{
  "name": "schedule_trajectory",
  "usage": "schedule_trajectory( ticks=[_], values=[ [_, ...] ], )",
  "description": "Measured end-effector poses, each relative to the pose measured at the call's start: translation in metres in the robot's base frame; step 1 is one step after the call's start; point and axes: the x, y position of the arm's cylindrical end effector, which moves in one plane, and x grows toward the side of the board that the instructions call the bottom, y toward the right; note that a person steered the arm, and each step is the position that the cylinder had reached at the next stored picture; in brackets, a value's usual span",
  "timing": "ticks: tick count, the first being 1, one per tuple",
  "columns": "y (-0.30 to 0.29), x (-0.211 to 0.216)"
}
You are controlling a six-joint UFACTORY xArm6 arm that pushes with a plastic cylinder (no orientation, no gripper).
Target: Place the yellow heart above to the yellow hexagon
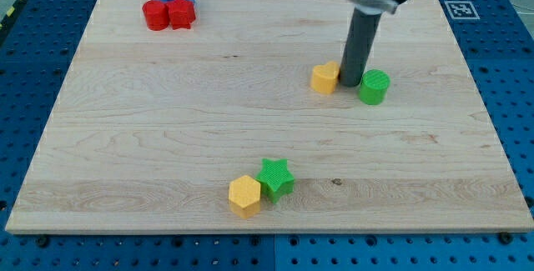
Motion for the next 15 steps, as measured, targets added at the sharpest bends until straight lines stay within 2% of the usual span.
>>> schedule_trajectory(
  ticks=[1, 3, 6, 7, 8, 9, 10, 12, 14, 15],
  values=[
    [-0.013, 0.015],
    [0.002, -0.036],
    [-0.109, 0.016],
    [-0.113, 0.015],
    [-0.085, -0.013],
    [-0.042, -0.009],
    [-0.039, 0.027],
    [-0.137, 0.053],
    [-0.103, 0.012],
    [-0.152, 0.009]
  ],
)
